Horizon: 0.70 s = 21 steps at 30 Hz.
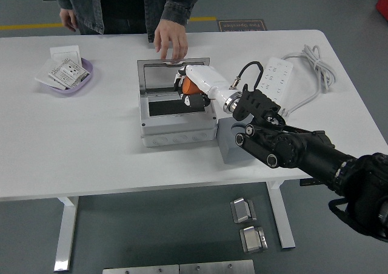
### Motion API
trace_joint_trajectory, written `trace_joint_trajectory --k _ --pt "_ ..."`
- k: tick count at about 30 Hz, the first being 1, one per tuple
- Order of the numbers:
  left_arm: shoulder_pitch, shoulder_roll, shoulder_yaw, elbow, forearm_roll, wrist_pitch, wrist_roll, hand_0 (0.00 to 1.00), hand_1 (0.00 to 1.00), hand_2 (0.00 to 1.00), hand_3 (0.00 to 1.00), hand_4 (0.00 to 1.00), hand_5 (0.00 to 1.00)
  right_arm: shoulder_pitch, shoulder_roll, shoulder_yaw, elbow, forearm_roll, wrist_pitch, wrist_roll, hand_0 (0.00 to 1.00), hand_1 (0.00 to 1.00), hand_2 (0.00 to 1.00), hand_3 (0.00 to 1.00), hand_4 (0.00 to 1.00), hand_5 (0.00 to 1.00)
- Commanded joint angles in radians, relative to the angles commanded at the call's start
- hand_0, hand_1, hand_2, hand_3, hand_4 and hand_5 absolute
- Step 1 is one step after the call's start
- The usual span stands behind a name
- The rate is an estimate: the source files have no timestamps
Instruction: Pick up the cylinder from the cube,place it in the box,flap close box
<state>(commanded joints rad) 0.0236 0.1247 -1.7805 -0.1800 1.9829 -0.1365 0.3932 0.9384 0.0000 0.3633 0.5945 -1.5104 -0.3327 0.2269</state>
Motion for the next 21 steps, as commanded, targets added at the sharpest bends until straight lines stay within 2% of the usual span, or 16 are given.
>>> trace_joint_trajectory --k 12,21 --pt "0.001 0.003 -0.005 0.000 0.010 -0.001 0.001 0.756 0.803 0.805 0.888 0.849 0.602 -0.004 0.000 -0.026 0.007 0.083 -0.006 0.009 0.002 0.076 0.407 0.335 0.002 0.002" --pt "-0.004 0.001 -0.002 0.000 0.012 -0.002 0.001 0.757 0.803 0.806 0.888 0.848 0.601 -0.007 0.000 -0.030 0.003 0.105 0.032 0.010 0.002 0.078 0.409 0.336 0.002 0.002"
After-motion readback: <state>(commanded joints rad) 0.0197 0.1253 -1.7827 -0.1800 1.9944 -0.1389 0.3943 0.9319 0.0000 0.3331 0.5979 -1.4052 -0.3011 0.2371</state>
